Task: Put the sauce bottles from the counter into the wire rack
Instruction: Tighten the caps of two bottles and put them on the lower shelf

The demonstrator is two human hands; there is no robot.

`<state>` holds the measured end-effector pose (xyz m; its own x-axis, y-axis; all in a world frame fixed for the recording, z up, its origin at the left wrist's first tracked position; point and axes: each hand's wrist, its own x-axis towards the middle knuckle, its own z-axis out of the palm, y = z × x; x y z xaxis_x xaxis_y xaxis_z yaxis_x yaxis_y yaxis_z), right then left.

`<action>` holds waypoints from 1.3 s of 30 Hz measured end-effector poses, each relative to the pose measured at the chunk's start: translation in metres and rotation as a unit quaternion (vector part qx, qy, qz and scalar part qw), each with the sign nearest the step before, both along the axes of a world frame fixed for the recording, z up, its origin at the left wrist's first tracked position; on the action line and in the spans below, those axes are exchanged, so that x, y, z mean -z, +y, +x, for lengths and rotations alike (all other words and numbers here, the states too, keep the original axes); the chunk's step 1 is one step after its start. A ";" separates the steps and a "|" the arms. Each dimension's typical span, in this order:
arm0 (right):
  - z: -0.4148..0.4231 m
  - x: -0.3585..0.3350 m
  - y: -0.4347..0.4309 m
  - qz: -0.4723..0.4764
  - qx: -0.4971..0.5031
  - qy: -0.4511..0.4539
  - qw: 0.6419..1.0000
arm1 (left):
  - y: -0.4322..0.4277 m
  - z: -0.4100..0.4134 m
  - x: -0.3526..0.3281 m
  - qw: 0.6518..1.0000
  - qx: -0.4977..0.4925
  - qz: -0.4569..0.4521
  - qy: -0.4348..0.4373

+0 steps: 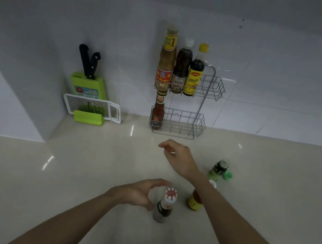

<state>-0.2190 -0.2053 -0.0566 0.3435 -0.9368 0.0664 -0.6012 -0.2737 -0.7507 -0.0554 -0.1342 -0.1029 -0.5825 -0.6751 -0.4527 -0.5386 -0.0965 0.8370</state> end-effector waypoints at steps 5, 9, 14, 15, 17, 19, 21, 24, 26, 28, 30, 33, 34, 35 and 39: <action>-0.012 -0.001 0.029 -0.004 -0.030 0.037 0.999 | 0.036 -0.030 0.014 0.996 -0.073 -0.049 0.032; -0.020 -0.028 0.051 -0.010 -0.020 0.159 0.987 | 0.042 -0.037 0.016 0.981 -0.174 -0.048 0.071; -0.021 -0.053 0.061 -0.076 -0.115 0.291 0.947 | 0.031 -0.031 0.008 0.967 -0.236 -0.054 0.079; -0.020 -0.058 0.059 -0.074 -0.127 0.266 0.953 | 0.028 -0.030 0.002 0.966 -0.240 -0.062 0.077; -0.017 -0.071 0.051 -0.066 -0.150 0.213 0.963 | 0.021 -0.027 -0.013 0.962 -0.248 -0.079 0.078; -0.016 -0.094 0.039 -0.070 -0.180 0.194 0.962 | 0.013 -0.023 -0.033 0.954 -0.271 -0.082 0.097; -0.017 -0.120 0.025 -0.060 -0.206 0.182 0.960 | 0.006 -0.019 -0.055 0.947 -0.276 -0.083 0.146; -0.015 -0.154 0.013 -0.042 -0.237 0.143 0.960 | -0.003 -0.014 -0.088 0.943 -0.229 -0.058 0.234; -0.012 -0.170 0.008 -0.047 -0.254 0.131 0.957 | -0.008 -0.012 -0.102 0.939 -0.212 -0.046 0.266; -0.008 -0.183 0.005 -0.063 -0.265 0.148 0.951 | -0.010 -0.012 -0.109 0.936 -0.226 -0.060 0.264; -0.004 -0.187 0.003 -0.096 -0.261 0.193 0.941 | -0.012 -0.013 -0.111 0.932 -0.255 -0.083 0.245; 0.002 -0.177 0.006 -0.183 -0.241 0.268 0.915 | -0.012 -0.014 -0.111 0.929 -0.284 -0.119 0.205; 0.003 -0.173 0.007 -0.212 -0.233 0.292 0.903 | -0.011 -0.014 -0.112 0.930 -0.286 -0.129 0.192; 0.003 -0.170 0.007 -0.239 -0.222 0.314 0.892 | -0.010 -0.014 -0.112 0.933 -0.281 -0.134 0.181; 0.002 -0.171 0.005 -0.234 -0.235 0.281 0.901 | -0.010 -0.009 -0.114 0.942 -0.252 -0.131 0.176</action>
<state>-0.2174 -0.2004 0.1140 0.7967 -0.5947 0.1074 -0.5865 -0.8038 -0.1000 -0.0647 -0.1438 0.0115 -0.2403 -0.9681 -0.0702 -0.1633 -0.0310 0.9861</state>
